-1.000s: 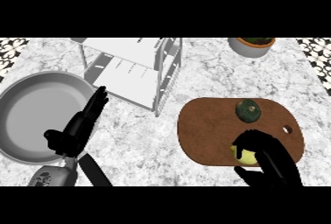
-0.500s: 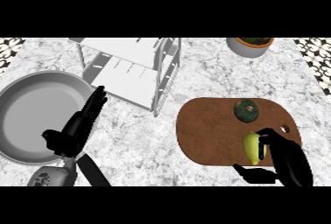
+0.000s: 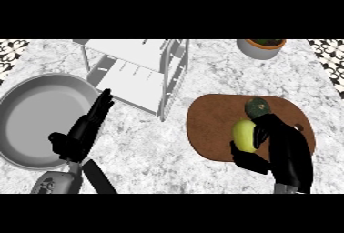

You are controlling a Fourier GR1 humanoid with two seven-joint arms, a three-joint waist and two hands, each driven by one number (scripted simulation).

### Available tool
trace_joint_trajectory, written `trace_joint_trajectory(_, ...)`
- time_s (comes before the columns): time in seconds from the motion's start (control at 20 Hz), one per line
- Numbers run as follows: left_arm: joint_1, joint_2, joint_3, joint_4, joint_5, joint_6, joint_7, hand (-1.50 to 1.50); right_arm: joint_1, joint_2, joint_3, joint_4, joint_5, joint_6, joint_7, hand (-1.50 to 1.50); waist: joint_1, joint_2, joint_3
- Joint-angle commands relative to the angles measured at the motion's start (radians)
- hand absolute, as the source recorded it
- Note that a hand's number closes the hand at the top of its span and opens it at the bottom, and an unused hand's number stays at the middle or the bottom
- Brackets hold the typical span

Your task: Pick the lemon from the cutting board and place it in the tiered basket

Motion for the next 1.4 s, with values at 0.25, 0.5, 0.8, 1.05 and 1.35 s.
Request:
trace_joint_trajectory(0.25,0.020,-0.028,-0.013,0.067,-0.015,-0.021,-0.061,0.00,-0.497,0.024,0.121,-0.069,-0.005,0.141,0.419,1.50,0.021,0.011,-0.008)
trace_joint_trajectory(0.5,-0.003,-0.059,-0.016,0.111,-0.034,-0.001,-0.059,0.00,-0.785,0.024,0.036,0.100,-0.106,0.117,0.521,1.50,0.021,0.013,-0.007)
trace_joint_trajectory(0.8,-0.003,-0.023,-0.003,0.047,-0.013,-0.047,-0.021,0.00,-1.077,0.024,-0.068,0.444,-0.174,0.033,0.543,1.50,0.050,0.016,-0.008)
trace_joint_trajectory(1.05,0.023,-0.020,-0.012,0.026,-0.019,-0.061,-0.031,0.00,-1.252,0.024,-0.161,0.723,-0.219,-0.073,0.476,1.50,0.069,0.022,-0.008)
trace_joint_trajectory(1.35,-0.046,-0.045,-0.007,0.025,-0.024,-0.041,0.029,0.00,-1.371,0.024,-0.178,1.059,-0.294,-0.180,0.326,1.50,0.064,0.026,-0.007)
